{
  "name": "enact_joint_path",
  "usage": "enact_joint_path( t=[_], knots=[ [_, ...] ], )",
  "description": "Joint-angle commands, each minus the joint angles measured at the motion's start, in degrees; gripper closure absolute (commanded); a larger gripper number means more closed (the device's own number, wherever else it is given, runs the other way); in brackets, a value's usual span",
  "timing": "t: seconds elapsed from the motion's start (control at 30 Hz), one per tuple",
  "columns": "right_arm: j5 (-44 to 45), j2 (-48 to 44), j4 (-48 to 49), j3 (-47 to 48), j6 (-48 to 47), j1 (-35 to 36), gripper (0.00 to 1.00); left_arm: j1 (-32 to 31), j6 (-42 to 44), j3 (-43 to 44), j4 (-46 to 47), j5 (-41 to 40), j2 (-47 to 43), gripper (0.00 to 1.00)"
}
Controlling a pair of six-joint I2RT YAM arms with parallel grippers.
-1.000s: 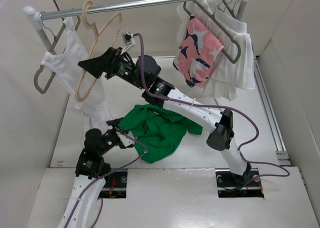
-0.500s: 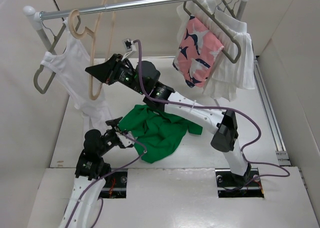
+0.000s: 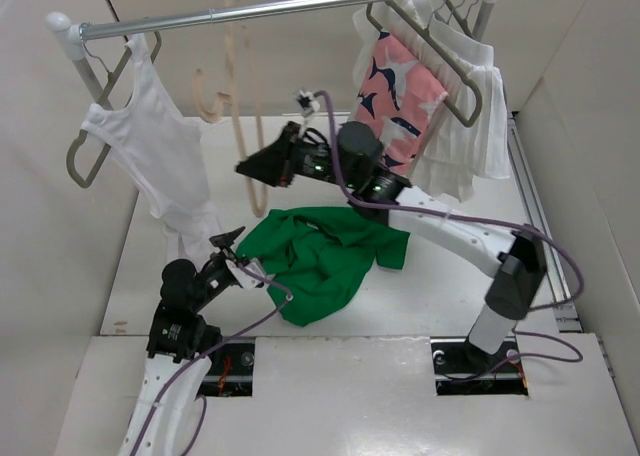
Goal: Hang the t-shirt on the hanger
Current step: Grab a hanger with the right arm, then place tshirt on hanger
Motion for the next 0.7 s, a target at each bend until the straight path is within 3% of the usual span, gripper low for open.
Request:
enact_joint_path(
  t=[0.0, 0.2, 0.3, 0.47, 0.53, 0.57, 0.67],
  knots=[
    [-7.3, -10.7, 0.1, -10.5, -9.1, -4.9, 1.0, -0.2, 1.7, 3.8, -0.2, 5.7, -2.0, 0.3],
    [-10.4, -21.6, -18.8, -21.6, -25.6, -10.0, 1.0, -0.2, 5.2, 3.8, -3.6, 7.0, -6.2, 0.27],
    [-13.9, -27.2, -19.9, -30.2, -27.3, -10.5, 1.0, -0.2, -0.6, 1.9, 3.4, 3.3, -8.7, 0.19],
    [-25.5, -33.1, -23.3, -39.8, -32.7, -11.6, 1.0, -0.2, -12.9, -2.8, 27.6, -6.7, -5.7, 0.05],
    [-28.6, -35.4, -31.9, -40.7, -36.7, -11.6, 1.0, -0.2, -11.8, -2.3, 33.2, -6.8, -1.9, 0.05],
    [-28.0, -35.4, -36.8, -39.9, -43.2, -11.6, 1.0, -0.2, -9.8, -1.6, 36.5, -5.2, 2.4, 0.05],
    [-25.2, -35.2, -50.8, -38.0, -53.0, -12.2, 1.0, -0.2, -3.5, 1.6, 40.6, 4.5, 8.4, 0.05]
  ],
)
